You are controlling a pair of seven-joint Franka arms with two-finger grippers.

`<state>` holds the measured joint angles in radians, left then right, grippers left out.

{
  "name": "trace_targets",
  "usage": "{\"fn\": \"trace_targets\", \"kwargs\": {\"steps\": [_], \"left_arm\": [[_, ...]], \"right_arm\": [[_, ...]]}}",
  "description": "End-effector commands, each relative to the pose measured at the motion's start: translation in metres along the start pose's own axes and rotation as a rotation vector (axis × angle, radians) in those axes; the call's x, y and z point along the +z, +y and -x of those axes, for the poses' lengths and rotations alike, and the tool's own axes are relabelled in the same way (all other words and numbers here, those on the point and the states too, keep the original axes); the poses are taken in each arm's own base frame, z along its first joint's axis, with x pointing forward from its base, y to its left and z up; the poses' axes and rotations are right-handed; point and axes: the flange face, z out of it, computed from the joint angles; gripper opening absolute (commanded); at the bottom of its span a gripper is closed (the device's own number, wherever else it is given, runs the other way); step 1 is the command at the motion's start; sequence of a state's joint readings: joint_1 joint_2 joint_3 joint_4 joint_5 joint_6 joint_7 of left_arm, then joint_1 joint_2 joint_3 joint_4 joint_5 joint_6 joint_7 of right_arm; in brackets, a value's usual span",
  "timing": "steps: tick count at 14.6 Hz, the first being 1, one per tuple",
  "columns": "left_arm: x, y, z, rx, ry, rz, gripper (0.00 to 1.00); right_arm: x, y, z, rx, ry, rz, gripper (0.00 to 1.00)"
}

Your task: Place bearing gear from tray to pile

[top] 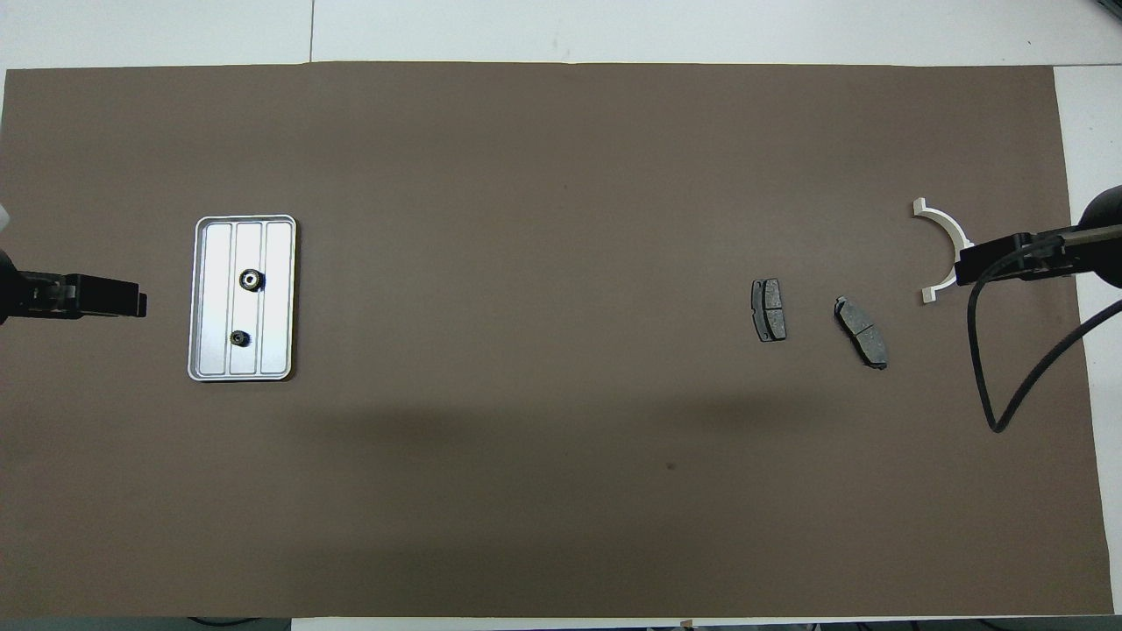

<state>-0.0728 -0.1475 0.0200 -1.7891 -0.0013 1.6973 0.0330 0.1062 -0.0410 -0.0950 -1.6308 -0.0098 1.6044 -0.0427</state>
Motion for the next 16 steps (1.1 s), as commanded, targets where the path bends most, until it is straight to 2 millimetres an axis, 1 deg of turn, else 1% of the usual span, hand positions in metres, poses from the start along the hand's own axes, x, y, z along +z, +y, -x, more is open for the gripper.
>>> {"fn": "trace_targets", "kwargs": {"steps": [1, 5, 6, 7, 9, 10, 11, 13, 16], "left_arm": [[0.001, -0.002, 0.008, 0.008, 0.014, 0.007, 1.00], [0.002, -0.002, 0.010, -0.004, 0.003, 0.007, 1.00], [0.005, -0.002, 0.014, -0.005, -0.003, 0.008, 1.00], [0.005, -0.006, 0.015, -0.017, 0.000, 0.007, 1.00], [0.010, -0.026, 0.020, -0.020, 0.002, 0.004, 1.00], [0.013, -0.029, 0.020, 0.007, 0.012, 0.002, 1.00], [0.017, -0.039, 0.022, 0.004, 0.019, 0.000, 1.00], [0.026, -0.044, 0.019, -0.001, 0.028, -0.002, 1.00], [0.054, -0.053, 0.007, 0.014, 0.021, -0.003, 1.00]], "right_arm": [[-0.001, 0.003, 0.009, -0.003, -0.008, -0.009, 1.00], [-0.001, 0.003, 0.009, -0.003, -0.008, -0.009, 1.00], [-0.001, 0.003, 0.009, -0.003, -0.010, -0.009, 1.00], [-0.001, 0.003, 0.009, -0.003, -0.010, -0.009, 1.00], [-0.001, 0.002, 0.009, -0.004, -0.010, -0.009, 1.00], [-0.002, 0.002, 0.009, -0.004, -0.008, -0.009, 1.00], [-0.002, 0.003, 0.009, -0.004, -0.008, -0.009, 1.00], [-0.001, 0.003, 0.009, -0.004, -0.010, -0.009, 1.00], [-0.002, 0.003, 0.009, -0.004, -0.008, -0.009, 1.00]]}}
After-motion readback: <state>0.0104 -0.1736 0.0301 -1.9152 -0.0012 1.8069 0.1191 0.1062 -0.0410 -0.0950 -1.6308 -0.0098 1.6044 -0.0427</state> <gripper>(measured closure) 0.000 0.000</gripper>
